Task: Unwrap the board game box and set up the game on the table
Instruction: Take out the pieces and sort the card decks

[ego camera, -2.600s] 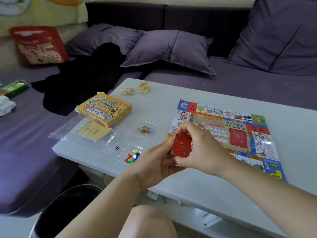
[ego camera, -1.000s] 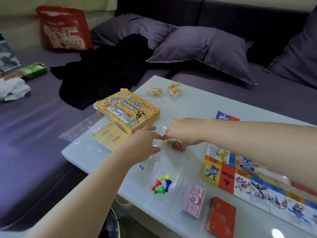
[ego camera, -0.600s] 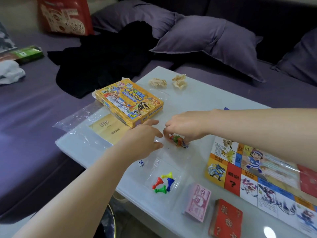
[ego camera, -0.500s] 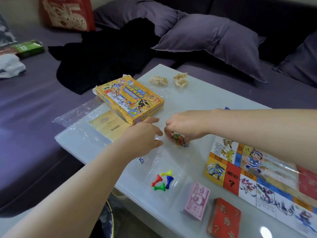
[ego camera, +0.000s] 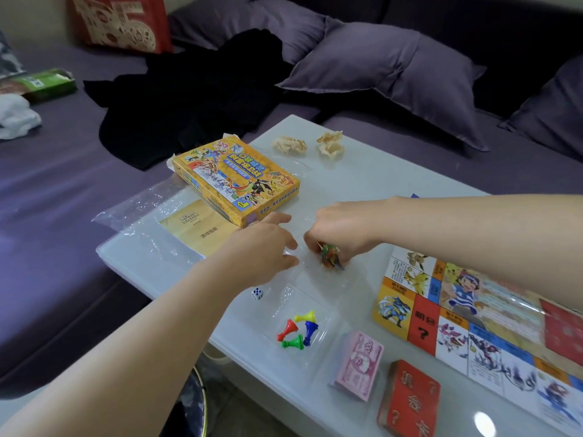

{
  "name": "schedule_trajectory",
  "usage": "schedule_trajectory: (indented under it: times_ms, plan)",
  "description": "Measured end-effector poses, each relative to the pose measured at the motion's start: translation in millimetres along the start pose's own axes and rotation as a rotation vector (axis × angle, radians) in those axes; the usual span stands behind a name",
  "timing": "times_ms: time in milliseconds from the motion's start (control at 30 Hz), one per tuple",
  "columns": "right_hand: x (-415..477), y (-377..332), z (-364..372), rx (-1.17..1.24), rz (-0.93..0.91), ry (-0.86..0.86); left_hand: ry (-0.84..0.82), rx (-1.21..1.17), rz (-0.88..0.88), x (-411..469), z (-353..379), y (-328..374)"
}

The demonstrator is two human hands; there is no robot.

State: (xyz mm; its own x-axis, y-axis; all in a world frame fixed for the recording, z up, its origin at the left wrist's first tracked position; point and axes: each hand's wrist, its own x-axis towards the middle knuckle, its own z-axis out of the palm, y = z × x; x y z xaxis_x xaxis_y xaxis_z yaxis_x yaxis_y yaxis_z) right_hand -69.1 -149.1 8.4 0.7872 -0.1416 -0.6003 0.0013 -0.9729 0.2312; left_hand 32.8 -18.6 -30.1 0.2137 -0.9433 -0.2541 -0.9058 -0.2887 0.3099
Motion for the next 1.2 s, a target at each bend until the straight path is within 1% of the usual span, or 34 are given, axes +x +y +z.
schedule_trajectory:
  times_ms: [267, 400, 700, 1033, 1200]
  plan:
    - [-2.4, -0.8, 3.3, -0.027, -0.047, 0.031, 0.003, -0.005, 0.0, -1.6, -0.6, 0.7]
    - [-2.0, -1.8, 6.0, -0.007, -0.042, 0.034, 0.01, -0.008, 0.004, -1.8, -0.9, 1.1]
    - [-6.1, -9.9, -1.8, 0.045, 0.014, -0.022, 0.006, -0.015, 0.009, -0.8, -0.9, 1.3]
    - [-3.3, -11.8, -4.3, 0.03, -0.041, -0.066, -0.003, -0.011, 0.012, -1.7, -3.0, 3.0]
    - [-4.7, -11.0, -4.1, 0.107, -0.034, -0.057, -0.01, -0.022, 0.012, -2.1, -3.5, 3.9]
